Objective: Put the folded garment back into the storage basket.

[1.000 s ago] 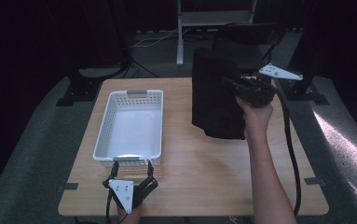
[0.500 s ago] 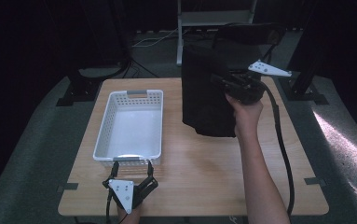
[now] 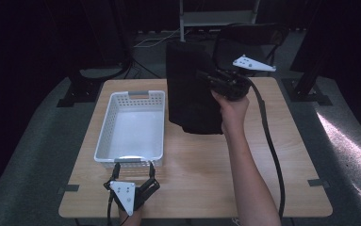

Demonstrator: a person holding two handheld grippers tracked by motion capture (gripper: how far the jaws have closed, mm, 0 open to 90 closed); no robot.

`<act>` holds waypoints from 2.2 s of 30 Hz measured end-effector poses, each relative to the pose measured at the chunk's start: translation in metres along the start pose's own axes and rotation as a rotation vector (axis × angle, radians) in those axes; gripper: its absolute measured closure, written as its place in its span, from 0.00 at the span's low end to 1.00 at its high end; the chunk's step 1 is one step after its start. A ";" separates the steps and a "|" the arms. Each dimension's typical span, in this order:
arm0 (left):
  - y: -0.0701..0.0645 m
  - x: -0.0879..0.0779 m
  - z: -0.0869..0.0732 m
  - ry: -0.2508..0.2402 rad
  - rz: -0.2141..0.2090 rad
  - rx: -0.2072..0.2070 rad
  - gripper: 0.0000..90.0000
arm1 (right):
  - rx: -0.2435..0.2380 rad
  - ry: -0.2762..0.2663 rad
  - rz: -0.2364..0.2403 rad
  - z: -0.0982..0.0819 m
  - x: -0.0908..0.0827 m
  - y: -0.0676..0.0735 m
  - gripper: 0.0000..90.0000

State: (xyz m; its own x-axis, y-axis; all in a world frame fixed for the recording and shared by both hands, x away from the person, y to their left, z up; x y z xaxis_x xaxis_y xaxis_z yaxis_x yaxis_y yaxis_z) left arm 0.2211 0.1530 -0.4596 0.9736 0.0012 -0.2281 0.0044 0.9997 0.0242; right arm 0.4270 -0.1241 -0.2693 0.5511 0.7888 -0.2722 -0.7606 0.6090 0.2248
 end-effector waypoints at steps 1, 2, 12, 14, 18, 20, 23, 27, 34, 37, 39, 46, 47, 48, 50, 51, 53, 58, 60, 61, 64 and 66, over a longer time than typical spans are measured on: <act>0.000 0.000 0.000 0.000 0.000 0.000 0.01 | -0.003 0.001 0.000 0.001 0.003 0.002 0.69; 0.000 0.000 0.000 0.000 0.000 0.000 0.01 | -0.003 0.005 0.006 0.002 0.006 0.004 0.69; 0.000 0.000 0.000 -0.003 -0.006 -0.001 0.01 | -0.010 -0.002 0.069 0.012 0.038 0.023 0.69; 0.000 0.000 0.000 -0.004 -0.006 -0.001 0.01 | -0.010 0.002 0.075 0.013 0.044 0.026 0.69; 0.000 0.000 0.000 -0.003 -0.006 -0.001 0.01 | -0.006 0.002 0.098 0.013 0.056 0.031 0.69; 0.000 0.000 0.000 -0.002 -0.006 -0.001 0.01 | -0.008 0.005 0.107 0.014 0.061 0.034 0.69; 0.000 0.000 0.000 -0.003 -0.006 -0.001 0.01 | -0.013 0.003 0.115 0.015 0.067 0.038 0.69; 0.000 0.000 0.000 -0.002 -0.006 0.000 0.01 | -0.004 -0.010 0.136 0.017 0.072 0.042 0.69; 0.000 0.000 0.000 -0.003 -0.006 -0.001 0.01 | -0.009 0.000 0.162 0.018 0.085 0.052 0.69; 0.000 0.000 0.000 -0.003 -0.006 -0.001 0.01 | -0.002 0.001 0.179 0.018 0.093 0.056 0.69; 0.000 0.000 0.000 -0.003 -0.006 -0.001 0.01 | -0.003 0.007 0.189 0.017 0.099 0.059 0.69; 0.000 -0.001 0.000 -0.004 -0.010 0.000 0.01 | 0.004 0.016 0.226 0.014 0.118 0.070 0.69; 0.000 0.000 0.000 -0.003 -0.010 0.000 0.01 | 0.007 0.020 0.227 0.013 0.121 0.071 0.69; 0.000 0.000 0.000 -0.003 -0.010 0.000 0.01 | 0.006 0.023 0.231 0.013 0.123 0.073 0.69; 0.000 0.000 0.000 -0.004 -0.010 0.000 0.01 | 0.010 0.024 0.239 0.011 0.128 0.076 0.69; 0.000 0.000 0.000 -0.004 -0.009 0.000 0.01 | 0.014 0.026 0.243 0.011 0.130 0.077 0.69; 0.000 0.000 0.000 -0.004 -0.009 0.000 0.01 | 0.017 0.024 0.253 0.010 0.135 0.080 0.69; 0.000 0.000 0.000 -0.004 -0.006 0.001 0.01 | 0.020 0.032 0.278 0.007 0.146 0.088 0.69; 0.000 -0.001 0.000 -0.005 -0.007 0.001 0.01 | 0.023 0.037 0.279 0.006 0.151 0.090 0.69; 0.000 -0.001 0.000 -0.005 -0.007 0.001 0.01 | 0.032 0.039 0.283 0.005 0.153 0.091 0.69; 0.000 -0.001 0.000 -0.007 -0.007 -0.001 0.01 | 0.039 0.045 0.292 0.003 0.160 0.094 0.69; 0.001 -0.001 0.000 -0.006 -0.007 0.001 0.01 | 0.037 0.058 0.292 0.001 0.164 0.095 0.69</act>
State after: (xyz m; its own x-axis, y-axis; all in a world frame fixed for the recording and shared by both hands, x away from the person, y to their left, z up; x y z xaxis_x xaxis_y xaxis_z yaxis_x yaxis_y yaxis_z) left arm 0.2204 0.1536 -0.4597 0.9749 -0.0058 -0.2226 0.0113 0.9997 0.0234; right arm 0.4452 0.0629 -0.2917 0.2895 0.9258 -0.2432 -0.8707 0.3603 0.3349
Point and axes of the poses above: each handheld gripper's, and its own axes: x roughly forward along the jaws, z roughly out of its top, y roughly to its left, the point moved 2 cm from there along x, roughly forward along the jaws, and after that the axes turned 14 degrees about y, right-handed, at the moved point
